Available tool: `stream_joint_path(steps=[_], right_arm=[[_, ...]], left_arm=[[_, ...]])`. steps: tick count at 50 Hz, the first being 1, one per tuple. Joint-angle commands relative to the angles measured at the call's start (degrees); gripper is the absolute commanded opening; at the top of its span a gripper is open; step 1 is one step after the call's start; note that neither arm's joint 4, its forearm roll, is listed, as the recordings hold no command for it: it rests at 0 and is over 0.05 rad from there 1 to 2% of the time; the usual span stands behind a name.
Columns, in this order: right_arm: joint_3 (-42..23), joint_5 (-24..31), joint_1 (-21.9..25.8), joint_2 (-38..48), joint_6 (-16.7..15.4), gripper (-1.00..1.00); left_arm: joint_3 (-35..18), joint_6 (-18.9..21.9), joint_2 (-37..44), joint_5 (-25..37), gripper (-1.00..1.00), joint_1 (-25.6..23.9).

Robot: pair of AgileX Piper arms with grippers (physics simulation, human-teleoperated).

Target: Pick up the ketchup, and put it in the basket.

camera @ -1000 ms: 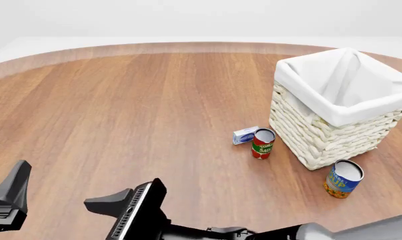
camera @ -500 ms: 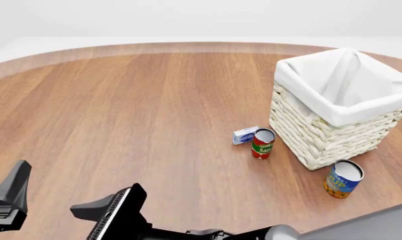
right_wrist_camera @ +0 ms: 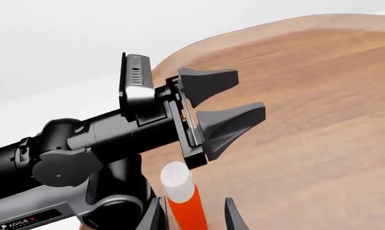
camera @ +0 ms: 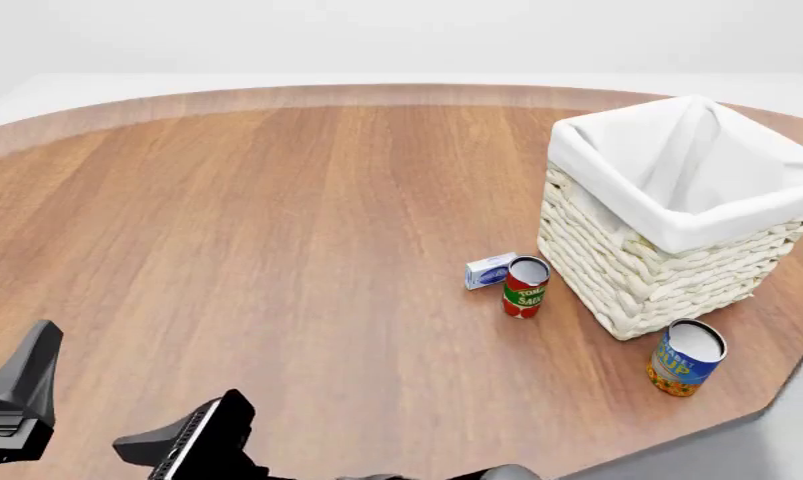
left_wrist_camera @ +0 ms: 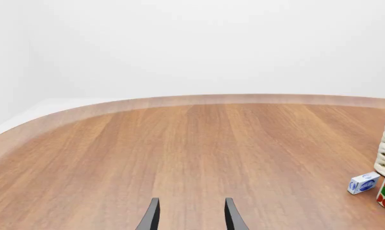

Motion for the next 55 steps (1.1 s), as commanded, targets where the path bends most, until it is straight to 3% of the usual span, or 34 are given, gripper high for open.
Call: stream_joint_path(steps=[1,24,55], right_arm=[[-2.2,1.6,0.5,2.3,0.6,1.00],[-0.9,1.3,2.7,0.7,1.2,1.00],[-4.4,2.9,3.3,3.8,1.5,1.00]], left_arm=[[0.0,0.0,0.0,0.0,1.00,0.0],[0.0,0.0,0.0,0.0,1.00,0.0],[0.0,0.0,0.0,0.0,1.00,0.0]])
